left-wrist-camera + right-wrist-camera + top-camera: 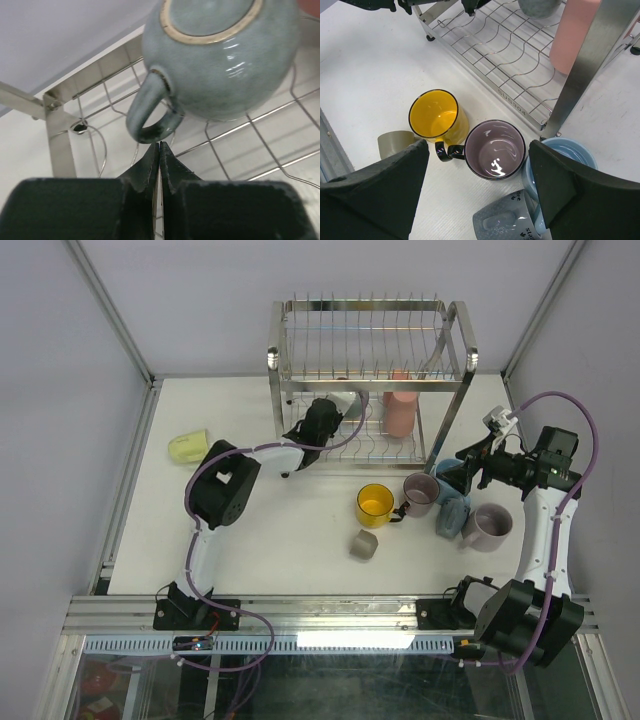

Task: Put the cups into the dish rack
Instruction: Adjust the cup in the dish rack.

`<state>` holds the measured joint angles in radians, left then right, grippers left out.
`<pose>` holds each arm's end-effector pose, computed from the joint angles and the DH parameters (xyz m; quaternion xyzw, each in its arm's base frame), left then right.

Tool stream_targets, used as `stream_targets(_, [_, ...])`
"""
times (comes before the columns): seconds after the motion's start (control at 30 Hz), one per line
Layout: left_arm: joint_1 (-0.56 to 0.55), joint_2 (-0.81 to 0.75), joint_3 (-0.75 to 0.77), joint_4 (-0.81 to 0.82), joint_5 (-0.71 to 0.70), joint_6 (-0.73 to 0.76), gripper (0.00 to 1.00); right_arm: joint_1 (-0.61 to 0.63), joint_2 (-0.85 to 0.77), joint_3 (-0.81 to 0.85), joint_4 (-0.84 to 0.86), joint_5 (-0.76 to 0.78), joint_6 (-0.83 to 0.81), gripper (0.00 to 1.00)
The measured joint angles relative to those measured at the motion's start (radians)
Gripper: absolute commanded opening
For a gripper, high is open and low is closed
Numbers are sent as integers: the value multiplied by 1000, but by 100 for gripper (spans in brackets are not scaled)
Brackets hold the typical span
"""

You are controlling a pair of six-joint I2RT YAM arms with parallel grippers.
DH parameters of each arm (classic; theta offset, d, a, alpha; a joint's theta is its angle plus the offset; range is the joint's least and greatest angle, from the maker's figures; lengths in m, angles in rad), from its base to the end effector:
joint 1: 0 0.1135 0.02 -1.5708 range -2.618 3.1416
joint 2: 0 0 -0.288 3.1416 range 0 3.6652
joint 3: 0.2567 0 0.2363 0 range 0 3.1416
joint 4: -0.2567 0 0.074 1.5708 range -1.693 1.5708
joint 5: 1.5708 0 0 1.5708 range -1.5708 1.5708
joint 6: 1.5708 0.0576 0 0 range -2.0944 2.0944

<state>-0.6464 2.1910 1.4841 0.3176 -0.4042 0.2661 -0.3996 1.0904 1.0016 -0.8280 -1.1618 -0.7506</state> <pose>0.4268 -0.2937 0.1969 0.2581 0.7797 0.0606 0.5673 0.1853 -0.0209 0.3315 -0.3118 0.7487 0.2900 0.5080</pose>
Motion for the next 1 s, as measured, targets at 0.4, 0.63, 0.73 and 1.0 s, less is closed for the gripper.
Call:
stream_targets(0.4, [6,-1,-3,0,171,-48,17,0,0,-2,-1,-2,-2,84])
stream_targets(0.63, [74,-48,-74,-15,336,-57,41,0,0,-2,-1,-5,-4,84])
stream_targets(0.73, [107,-62,-76,-27,391,-43,49,0,0,-2,-2,-6,-4,84])
stream_targets(1.0, [116,-68,-76,-26,441,30,62,0,1,-2,-5,-6,-10,84])
